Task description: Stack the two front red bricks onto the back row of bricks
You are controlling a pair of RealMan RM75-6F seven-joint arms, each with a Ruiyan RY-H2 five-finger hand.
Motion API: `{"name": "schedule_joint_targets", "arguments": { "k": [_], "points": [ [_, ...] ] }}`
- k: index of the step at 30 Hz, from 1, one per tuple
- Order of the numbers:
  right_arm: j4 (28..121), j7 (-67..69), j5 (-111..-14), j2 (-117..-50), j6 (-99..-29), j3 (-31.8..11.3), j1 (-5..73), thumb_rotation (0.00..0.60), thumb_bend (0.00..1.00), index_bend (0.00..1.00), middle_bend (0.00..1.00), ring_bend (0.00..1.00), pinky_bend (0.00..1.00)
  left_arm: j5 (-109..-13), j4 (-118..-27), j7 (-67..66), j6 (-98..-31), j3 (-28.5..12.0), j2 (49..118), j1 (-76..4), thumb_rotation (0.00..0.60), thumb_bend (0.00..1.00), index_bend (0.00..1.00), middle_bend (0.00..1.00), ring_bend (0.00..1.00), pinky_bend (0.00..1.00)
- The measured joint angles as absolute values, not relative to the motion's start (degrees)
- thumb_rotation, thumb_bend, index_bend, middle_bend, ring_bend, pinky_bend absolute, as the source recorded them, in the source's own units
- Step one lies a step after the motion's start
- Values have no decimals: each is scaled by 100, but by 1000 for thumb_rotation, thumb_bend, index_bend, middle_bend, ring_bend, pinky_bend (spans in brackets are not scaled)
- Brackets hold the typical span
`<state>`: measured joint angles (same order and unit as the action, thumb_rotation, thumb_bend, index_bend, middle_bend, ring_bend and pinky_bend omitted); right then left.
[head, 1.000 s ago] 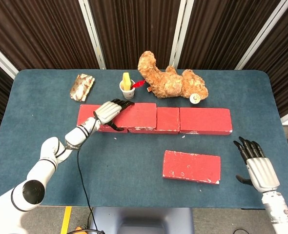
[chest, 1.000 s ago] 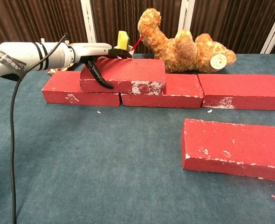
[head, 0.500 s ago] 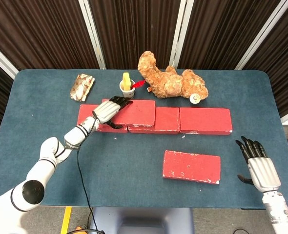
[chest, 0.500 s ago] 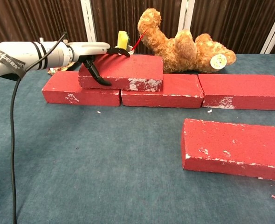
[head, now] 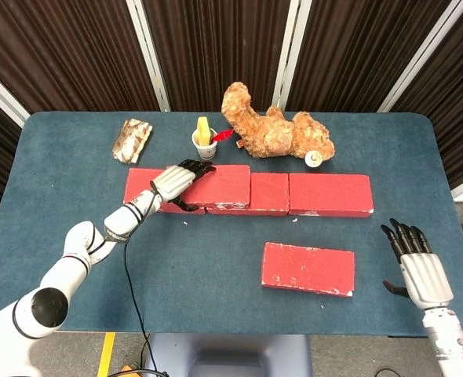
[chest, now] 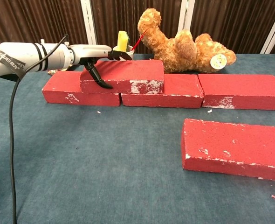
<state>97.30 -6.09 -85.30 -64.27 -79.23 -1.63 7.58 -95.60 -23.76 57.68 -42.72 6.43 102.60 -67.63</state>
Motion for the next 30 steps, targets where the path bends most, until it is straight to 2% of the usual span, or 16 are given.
{"name": "schedule_joint_targets", "arguments": {
  "k": [14,19,23,30],
  "points": [
    [9729,-649,-8527,-6441,-7896,-162,766,600,67,0,0,0,0,-9574,-2581,5871,-4541,644,10133,-6756,600,199,0,0,0,12],
    [9690,-628,-8689,-6485,-7907,-128,786,600,67,0,0,0,0,-9594,-2756,5701,-4973,625,9980,-6641,600,201,0,0,0,9],
    [9634,-342,-8915,-6570,-7913,-65,824,600,67,0,0,0,0,-9629,-3387,5253,-5610,670,9573,-6336,600,198,0,0,0,10],
    [9717,187,-9357,-6815,-7462,142,1111,600,35,0,0,0,0,-9547,-5420,3633,-6469,856,8606,-5281,600,201,0,0,0,11]
  ]
}}
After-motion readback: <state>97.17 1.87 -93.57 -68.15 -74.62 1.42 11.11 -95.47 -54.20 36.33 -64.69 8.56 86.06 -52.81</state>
